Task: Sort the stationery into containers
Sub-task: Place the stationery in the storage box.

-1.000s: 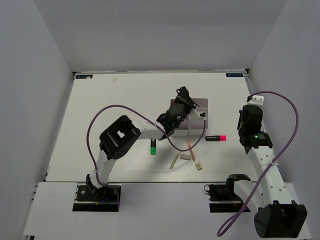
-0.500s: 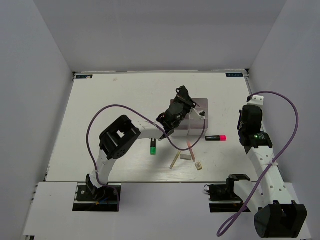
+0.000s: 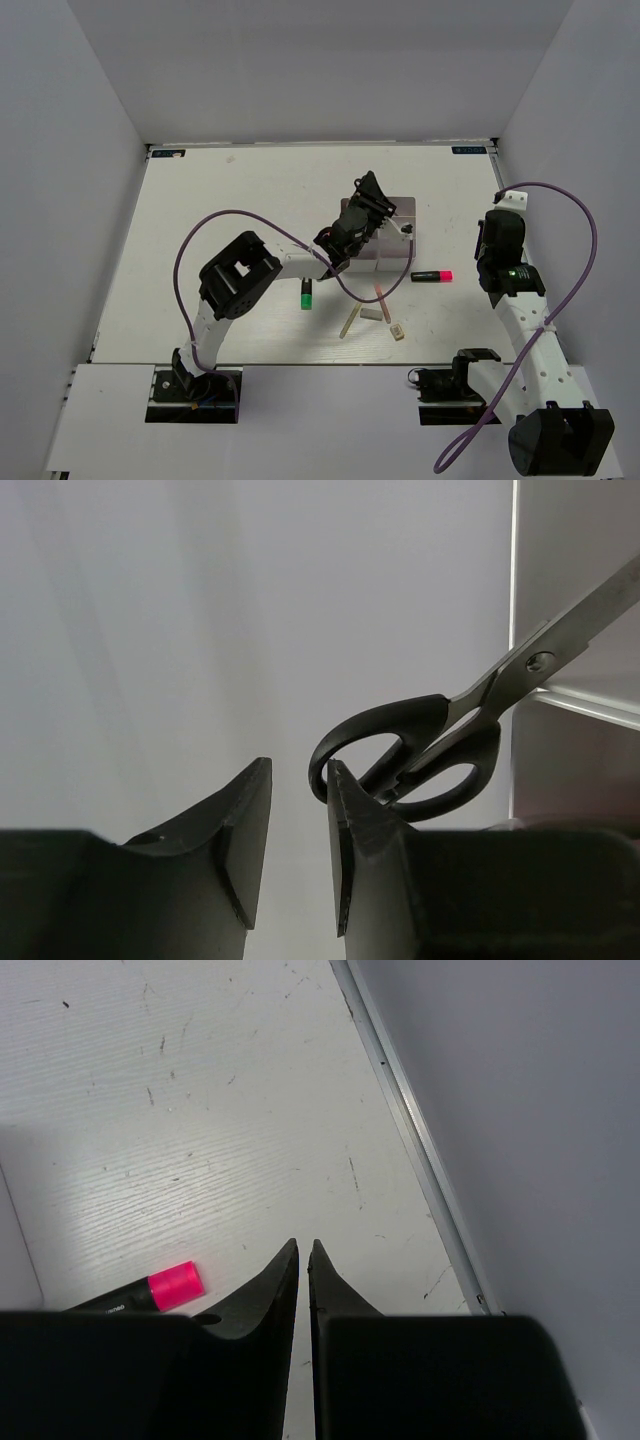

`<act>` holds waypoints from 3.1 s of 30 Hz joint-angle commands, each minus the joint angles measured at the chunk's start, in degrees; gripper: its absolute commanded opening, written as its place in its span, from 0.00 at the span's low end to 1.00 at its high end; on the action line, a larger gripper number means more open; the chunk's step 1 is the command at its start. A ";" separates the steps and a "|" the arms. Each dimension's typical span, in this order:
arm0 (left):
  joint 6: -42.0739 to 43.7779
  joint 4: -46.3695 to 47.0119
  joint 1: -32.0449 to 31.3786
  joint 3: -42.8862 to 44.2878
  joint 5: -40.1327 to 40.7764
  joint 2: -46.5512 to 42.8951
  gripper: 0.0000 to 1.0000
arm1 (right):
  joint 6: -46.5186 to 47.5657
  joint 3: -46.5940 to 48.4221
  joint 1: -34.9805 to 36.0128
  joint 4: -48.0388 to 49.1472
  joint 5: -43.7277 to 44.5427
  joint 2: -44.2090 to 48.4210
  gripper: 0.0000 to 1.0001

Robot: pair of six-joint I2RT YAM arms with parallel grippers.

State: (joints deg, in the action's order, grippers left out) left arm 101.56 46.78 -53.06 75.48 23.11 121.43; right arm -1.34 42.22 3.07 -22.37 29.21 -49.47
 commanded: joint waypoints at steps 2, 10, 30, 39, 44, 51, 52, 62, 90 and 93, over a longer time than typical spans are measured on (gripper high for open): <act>-0.75 1.56 -0.20 0.19 -0.35 -0.75 0.42 | -0.33 0.23 0.09 2.77 0.41 0.69 0.11; -0.84 2.08 -0.29 0.54 -0.53 -0.93 0.45 | -0.24 0.24 0.09 2.86 0.67 0.69 0.11; -1.19 3.75 -1.26 -0.42 0.00 -1.10 0.56 | -0.24 0.06 0.01 3.12 0.85 0.78 0.11; -0.92 4.98 -1.70 -1.04 0.09 -1.19 0.64 | -0.15 -0.03 0.01 3.30 0.93 0.96 0.11; -0.66 5.51 -2.49 -1.48 0.35 -1.45 0.66 | -0.15 0.06 0.00 3.12 0.93 1.04 0.11; -0.40 5.95 -2.84 -1.57 0.27 -1.81 0.69 | -0.24 -0.12 0.00 3.30 0.93 1.22 0.11; -0.31 6.04 -3.01 -1.65 0.18 -1.89 0.69 | -0.15 -0.12 -0.17 3.30 0.93 1.13 0.11; -0.13 7.09 -4.16 -2.27 0.27 -2.07 0.73 | -0.06 -0.21 -0.08 3.65 1.11 1.57 0.11; -8.13 10.61 -3.19 16.90 40.15 -12.25 0.89 | 4.07 -1.61 -0.34 2.60 -12.85 2.98 0.90; -11.97 10.00 -1.53 14.26 50.16 -16.12 1.00 | 6.08 -1.61 -0.26 1.72 -18.11 3.33 0.90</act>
State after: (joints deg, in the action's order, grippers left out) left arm 94.24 56.58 -56.27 91.81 60.27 111.02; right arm 2.22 40.73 3.01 -20.91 17.93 -47.22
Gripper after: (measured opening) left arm 0.977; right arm 0.903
